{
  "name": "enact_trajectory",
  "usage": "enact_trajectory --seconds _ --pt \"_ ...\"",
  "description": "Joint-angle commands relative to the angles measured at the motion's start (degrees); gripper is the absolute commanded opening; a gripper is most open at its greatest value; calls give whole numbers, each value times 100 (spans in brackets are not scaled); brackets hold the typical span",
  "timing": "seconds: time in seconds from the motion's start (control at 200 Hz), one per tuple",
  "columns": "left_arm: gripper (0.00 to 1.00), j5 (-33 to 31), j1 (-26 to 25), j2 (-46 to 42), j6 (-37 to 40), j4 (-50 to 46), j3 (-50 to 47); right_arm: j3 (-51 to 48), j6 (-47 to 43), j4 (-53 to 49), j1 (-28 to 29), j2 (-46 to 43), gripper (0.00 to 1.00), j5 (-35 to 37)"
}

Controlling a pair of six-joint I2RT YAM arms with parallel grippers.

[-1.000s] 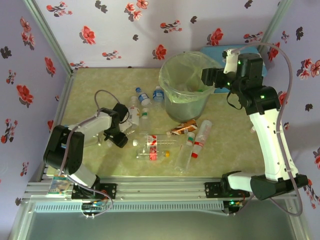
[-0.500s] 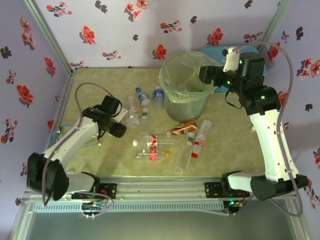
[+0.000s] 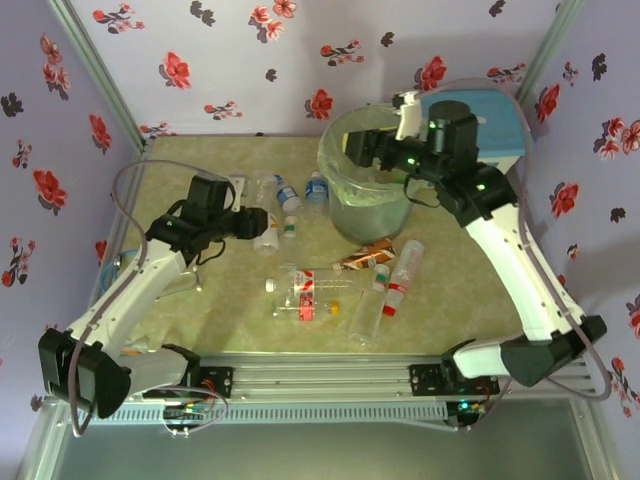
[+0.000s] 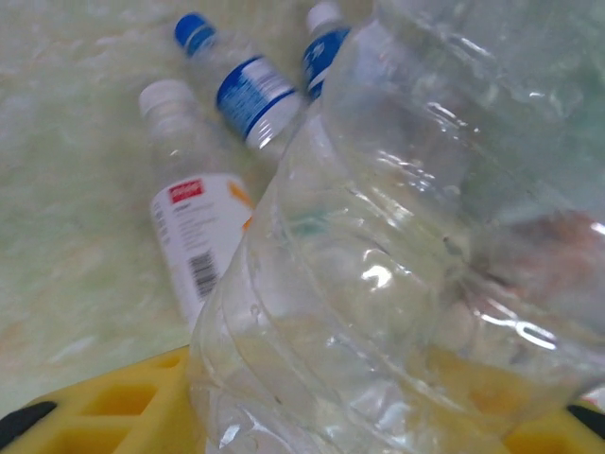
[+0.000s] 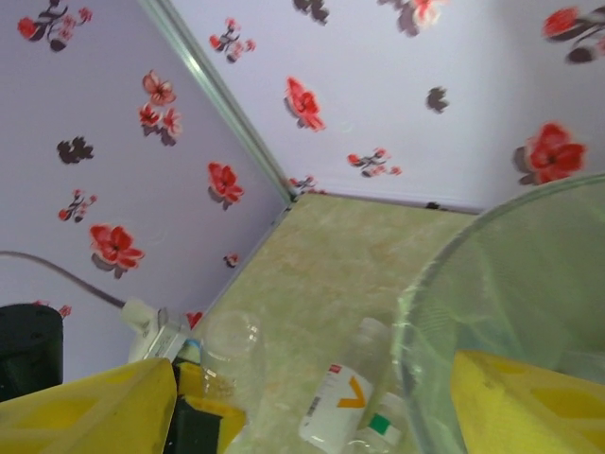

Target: Put the plastic bottles in the bin

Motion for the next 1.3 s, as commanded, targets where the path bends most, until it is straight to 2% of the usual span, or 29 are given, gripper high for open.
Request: enact_trajectory --seconds 0.0,0.155,0.38,0.66,0.92,1.195,1.295 --pt "41 602 -56 -175 -1075 992 82 -109 207 698 332 276 77 -149" --pt "40 930 -76 -263 -1743 1676 -129 -64 151 1020 715 654 79 -302" --pt "40 1295 -87 -367 -2210 2217 -319 -40 200 1257 1001 1208 86 -400" --pt "40 1636 -213 -172 -2263 2410 -245 140 536 1755 1064 1748 88 -996" --pt "41 1874 -438 21 -2088 2376 -90 346 562 1864 1056 2090 88 -1180" --pt "42 1834 -473 -30 -2074 2331 -85 362 653 1824 1010 2169 73 -1269" --pt "52 1783 -470 -26 -2069 2349 -94 361 633 1786 1003 2121 64 -1213"
